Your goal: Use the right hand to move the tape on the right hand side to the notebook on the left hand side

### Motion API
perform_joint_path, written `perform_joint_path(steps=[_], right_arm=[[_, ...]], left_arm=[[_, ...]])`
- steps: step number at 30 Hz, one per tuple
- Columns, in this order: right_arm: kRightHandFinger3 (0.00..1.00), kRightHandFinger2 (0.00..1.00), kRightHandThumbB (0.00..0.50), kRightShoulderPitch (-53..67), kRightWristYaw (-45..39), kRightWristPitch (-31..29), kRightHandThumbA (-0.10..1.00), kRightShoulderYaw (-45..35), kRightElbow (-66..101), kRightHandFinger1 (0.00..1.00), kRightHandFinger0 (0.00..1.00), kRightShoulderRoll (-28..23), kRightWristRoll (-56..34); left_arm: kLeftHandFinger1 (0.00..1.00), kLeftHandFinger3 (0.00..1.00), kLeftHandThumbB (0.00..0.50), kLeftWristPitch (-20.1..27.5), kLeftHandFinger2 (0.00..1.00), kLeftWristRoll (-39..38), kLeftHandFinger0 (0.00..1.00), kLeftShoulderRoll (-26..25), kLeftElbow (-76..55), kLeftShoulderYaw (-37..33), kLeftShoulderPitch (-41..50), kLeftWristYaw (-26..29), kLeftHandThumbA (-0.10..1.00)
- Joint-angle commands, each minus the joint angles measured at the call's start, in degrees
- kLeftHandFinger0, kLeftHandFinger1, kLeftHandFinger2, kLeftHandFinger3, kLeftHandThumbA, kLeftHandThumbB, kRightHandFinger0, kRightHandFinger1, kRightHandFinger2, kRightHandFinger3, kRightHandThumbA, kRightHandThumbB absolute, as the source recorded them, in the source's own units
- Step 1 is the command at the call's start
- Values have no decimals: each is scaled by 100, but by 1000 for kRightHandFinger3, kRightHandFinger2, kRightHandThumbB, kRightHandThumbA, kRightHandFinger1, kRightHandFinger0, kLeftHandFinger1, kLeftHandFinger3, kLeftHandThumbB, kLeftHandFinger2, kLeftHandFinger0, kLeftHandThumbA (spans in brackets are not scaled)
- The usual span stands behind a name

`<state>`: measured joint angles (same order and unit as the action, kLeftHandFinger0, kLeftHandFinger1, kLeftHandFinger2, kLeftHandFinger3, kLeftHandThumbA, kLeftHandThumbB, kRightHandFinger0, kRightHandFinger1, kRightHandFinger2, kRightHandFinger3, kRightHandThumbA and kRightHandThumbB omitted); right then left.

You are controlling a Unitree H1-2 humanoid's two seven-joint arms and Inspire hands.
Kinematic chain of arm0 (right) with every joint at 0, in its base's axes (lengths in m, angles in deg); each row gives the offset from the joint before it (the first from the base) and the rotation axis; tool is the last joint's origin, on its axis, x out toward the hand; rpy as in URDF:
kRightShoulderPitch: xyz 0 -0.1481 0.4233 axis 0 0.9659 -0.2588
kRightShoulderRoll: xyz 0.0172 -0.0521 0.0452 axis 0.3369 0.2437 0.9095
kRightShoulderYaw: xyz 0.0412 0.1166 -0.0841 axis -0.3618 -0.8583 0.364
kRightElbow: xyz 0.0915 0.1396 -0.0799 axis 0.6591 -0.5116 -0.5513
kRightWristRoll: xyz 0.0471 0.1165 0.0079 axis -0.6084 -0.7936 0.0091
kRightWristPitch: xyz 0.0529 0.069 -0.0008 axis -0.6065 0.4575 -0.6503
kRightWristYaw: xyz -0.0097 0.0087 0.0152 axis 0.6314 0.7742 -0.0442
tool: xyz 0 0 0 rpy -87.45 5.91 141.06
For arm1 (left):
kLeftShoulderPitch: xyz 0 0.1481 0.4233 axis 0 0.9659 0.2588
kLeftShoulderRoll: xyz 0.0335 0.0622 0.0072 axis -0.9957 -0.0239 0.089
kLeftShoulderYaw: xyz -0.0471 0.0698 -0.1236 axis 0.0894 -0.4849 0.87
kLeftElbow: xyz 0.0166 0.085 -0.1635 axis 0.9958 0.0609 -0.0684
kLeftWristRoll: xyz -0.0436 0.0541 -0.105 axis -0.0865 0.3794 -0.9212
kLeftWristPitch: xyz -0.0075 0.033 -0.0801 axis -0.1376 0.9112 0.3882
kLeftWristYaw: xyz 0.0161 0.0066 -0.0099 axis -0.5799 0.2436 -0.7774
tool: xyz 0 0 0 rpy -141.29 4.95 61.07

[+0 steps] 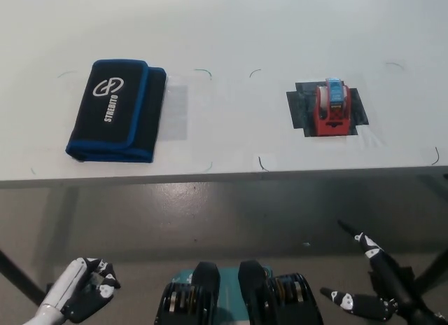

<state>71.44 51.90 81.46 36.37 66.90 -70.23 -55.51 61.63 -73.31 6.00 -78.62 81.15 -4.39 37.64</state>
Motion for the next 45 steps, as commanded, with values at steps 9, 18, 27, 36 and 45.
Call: perform_joint_path(steps=[9,18,27,36,45], right_arm=[[1000,1000,300,-1141,358,357,739,-817,1112,1000,1000,160,515],[1000,1000,499,-2886,584,940,762,-1293,874,1000,1000,225,1038],[1000,1000,500,-4072,713,1012,799,-1384,-232,1000,1000,150,969],[1000,1000,500,-4932,620,984,784,-1423,-1922,1000,1000,162,521],[1000,1000,500,-5683,876,551,781,-1435,-4034,1000,1000,296,200]], left_arm=[[166,690,180,207,389,88,35,-11,5,52,-144,-19,42],[118,658,191,180,329,54,18,58,-24,94,-70,-13,79],[169,671,186,134,383,10,69,92,-7,90,-103,-97,32],[174,666,189,200,393,63,54,106,72,86,-100,-58,61],[174,679,189,157,382,16,66,90,4,131,-50,-75,71]])
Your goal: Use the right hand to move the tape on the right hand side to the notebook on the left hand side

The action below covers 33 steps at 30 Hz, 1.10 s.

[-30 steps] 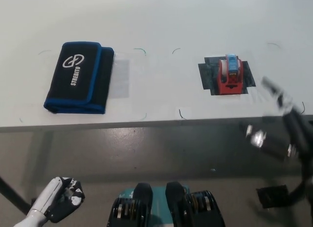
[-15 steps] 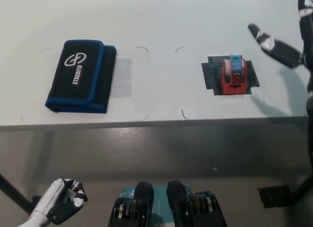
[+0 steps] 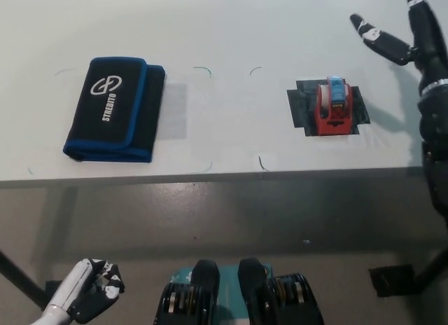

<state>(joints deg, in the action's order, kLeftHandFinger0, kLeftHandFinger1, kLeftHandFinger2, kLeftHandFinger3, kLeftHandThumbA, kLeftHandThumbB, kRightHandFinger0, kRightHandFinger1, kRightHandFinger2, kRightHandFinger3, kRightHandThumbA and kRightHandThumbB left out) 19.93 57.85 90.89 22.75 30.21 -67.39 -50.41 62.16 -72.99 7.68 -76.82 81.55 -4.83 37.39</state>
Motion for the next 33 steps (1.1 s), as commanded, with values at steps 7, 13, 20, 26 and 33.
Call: perform_joint_path(steps=[7,13,20,26,33], right_arm=[[1000,1000,500,-860,604,-794,852,43,-1737,1000,1000,128,-334],[1000,1000,500,-886,834,-1393,796,25,-2909,1000,1000,295,-556],[1000,1000,500,-735,1051,-1548,793,142,-3585,1000,1000,379,-580],[1000,1000,500,-557,1093,-1616,733,140,-3804,1000,1000,444,-717],[1000,1000,500,-432,1088,-1671,757,221,-4112,1000,1000,532,-809]], left_arm=[[180,677,193,121,392,75,61,-98,-175,78,-7,-23,80],[154,667,193,246,365,-6,32,-65,-65,105,-34,-20,62],[149,678,191,176,358,23,23,-106,-105,109,-19,-47,63],[140,674,197,209,347,3,39,-103,-26,122,-96,-46,65],[91,678,186,160,310,54,0,-112,-38,125,-143,-35,43]])
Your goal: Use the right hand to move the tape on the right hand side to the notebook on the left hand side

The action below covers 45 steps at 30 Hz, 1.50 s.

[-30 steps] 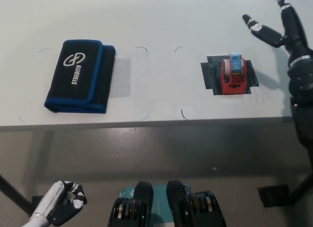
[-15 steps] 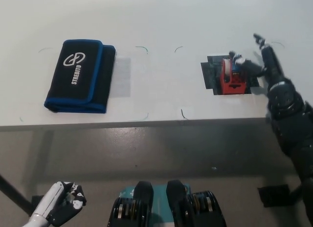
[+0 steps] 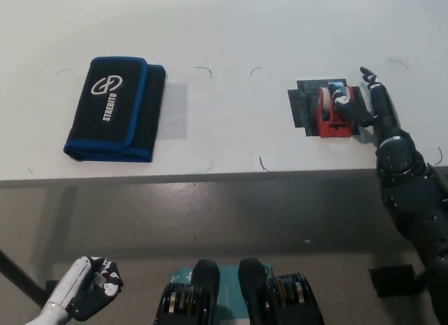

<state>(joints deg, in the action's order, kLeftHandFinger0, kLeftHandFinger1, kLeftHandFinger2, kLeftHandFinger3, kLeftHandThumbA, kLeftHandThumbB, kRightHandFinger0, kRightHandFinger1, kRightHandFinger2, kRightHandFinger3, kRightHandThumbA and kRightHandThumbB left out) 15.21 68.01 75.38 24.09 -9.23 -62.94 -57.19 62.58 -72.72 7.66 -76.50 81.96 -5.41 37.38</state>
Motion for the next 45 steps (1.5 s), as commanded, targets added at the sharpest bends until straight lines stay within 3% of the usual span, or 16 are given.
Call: perform_joint_path(steps=[1,8,14,16,23,27,35,38,41,45], right_arm=[[1000,1000,500,79,90,-119,755,114,-173,1000,1000,126,-124],[1000,1000,500,57,203,-98,744,255,-186,1000,1000,308,-155],[1000,1000,500,-95,280,-36,695,359,-140,1000,1000,522,-159],[1000,1000,500,-148,358,-22,753,496,-153,1000,1000,578,-60],[1000,1000,500,-174,361,-30,785,546,-309,1000,1000,811,-205],[1000,1000,500,-121,323,26,837,584,-341,1000,1000,868,-228],[1000,1000,500,-39,255,-68,766,535,-364,1000,1000,983,-339],[1000,1000,500,-40,241,-79,807,538,-373,1000,1000,985,-349],[1000,1000,500,-75,247,-70,830,566,-395,1000,1000,1024,-322],[1000,1000,500,-119,270,-54,902,599,-451,1000,1000,1128,-293]], left_arm=[[103,679,189,157,316,20,0,-115,-61,87,-52,-31,52],[127,673,191,185,345,-11,25,-88,-37,85,-25,-38,61],[70,685,180,86,280,19,0,-83,-90,62,-68,-62,41],[77,686,178,154,287,-7,0,-89,-45,56,-114,-83,36],[127,672,192,185,353,16,25,-82,-18,64,-133,-77,70],[113,670,192,132,328,40,9,-85,-68,55,-123,-92,81],[159,688,186,93,364,58,52,-95,-131,62,-91,-113,54],[153,683,188,130,362,73,50,-87,-104,51,-139,-110,46],[86,674,177,125,307,73,0,-59,-91,44,-185,-102,22],[141,672,179,54,345,98,41,-65,-146,46,-213,-104,41]])
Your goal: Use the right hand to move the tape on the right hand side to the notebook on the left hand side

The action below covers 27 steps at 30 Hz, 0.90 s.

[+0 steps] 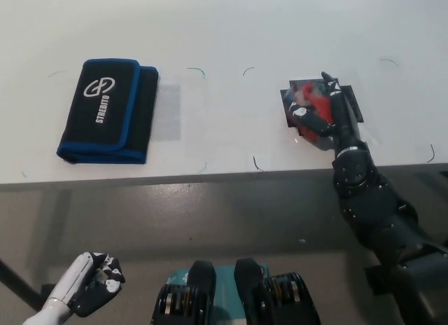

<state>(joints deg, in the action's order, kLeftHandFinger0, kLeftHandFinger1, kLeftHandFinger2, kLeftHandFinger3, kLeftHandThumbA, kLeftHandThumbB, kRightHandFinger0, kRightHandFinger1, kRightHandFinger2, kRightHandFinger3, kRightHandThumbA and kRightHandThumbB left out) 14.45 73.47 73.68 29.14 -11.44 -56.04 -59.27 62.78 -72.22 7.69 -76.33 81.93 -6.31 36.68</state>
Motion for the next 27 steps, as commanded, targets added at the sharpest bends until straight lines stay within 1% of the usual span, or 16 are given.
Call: perform_joint_path(steps=[1,4,6,7,9,11,12,13,17,18,19,20,22,24,27], right_arm=[[1000,1000,500,-44,-275,114,903,95,-233,1000,1000,438,-86],[1000,1000,500,-72,-293,161,843,112,-248,1000,1000,522,-77],[1000,1000,500,-94,-369,159,884,137,-236,1000,1000,586,-68],[1000,1000,500,-102,-354,154,886,151,-229,1000,1000,619,-55],[1000,1000,500,-128,-283,194,916,201,-222,1000,1000,699,-8],[1000,1000,500,-147,-267,221,921,245,-218,1000,1000,736,18],[1000,1000,500,-165,-240,213,935,270,-220,1000,1000,768,31],[1000,1000,500,-192,-226,208,957,293,-232,1000,1000,792,35],[1000,1000,500,-239,-197,148,951,357,-234,1000,1000,923,18],[1000,1000,500,-247,-210,103,962,368,-244,1000,1000,945,8],[1000,1000,500,-246,-207,108,978,382,-246,1000,1000,948,11],[1000,1000,500,-259,-218,86,933,385,-240,1000,1000,1009,0],[1000,1000,500,-262,-230,25,922,369,-242,1000,1000,1054,-39],[1000,1000,500,-269,-179,-13,908,413,-248,1000,1000,1092,6],[1000,1000,500,-303,-92,-12,866,373,-278,1000,1000,1205,-46]], left_arm=[[142,672,179,34,345,49,42,-68,-164,49,-122,-35,42],[155,681,176,-7,367,54,52,-88,-217,47,-119,-58,31],[161,677,179,54,383,42,62,-85,-189,41,-128,-61,32],[161,677,178,63,385,41,62,-82,-177,40,-133,-59,32],[151,674,181,51,378,26,49,-66,-162,39,-141,-61,26],[153,676,181,50,378,28,50,-67,-151,37,-145,-61,23],[127,678,181,45,350,26,26,-64,-138,41,-148,-57,21],[132,681,184,21,354,13,31,-71,-144,44,-172,-75,20],[111,684,179,38,343,-6,2,-80,-151,33,-185,-105,2],[101,681,185,31,335,-8,0,-77,-162,33,-183,-104,25],[94,683,179,16,335,2,0,-69,-166,23,-189,-109,23],[76,688,180,-15,312,-14,0,-67,-180,25,-189,-124,26],[79,686,184,-21,321,-20,0,-62,-180,23,-192,-137,33],[111,688,173,-22,342,18,20,-62,-181,10,-197,-129,12],[93,688,175,-16,323,36,0,-69,-187,3,-202,-135,2]])
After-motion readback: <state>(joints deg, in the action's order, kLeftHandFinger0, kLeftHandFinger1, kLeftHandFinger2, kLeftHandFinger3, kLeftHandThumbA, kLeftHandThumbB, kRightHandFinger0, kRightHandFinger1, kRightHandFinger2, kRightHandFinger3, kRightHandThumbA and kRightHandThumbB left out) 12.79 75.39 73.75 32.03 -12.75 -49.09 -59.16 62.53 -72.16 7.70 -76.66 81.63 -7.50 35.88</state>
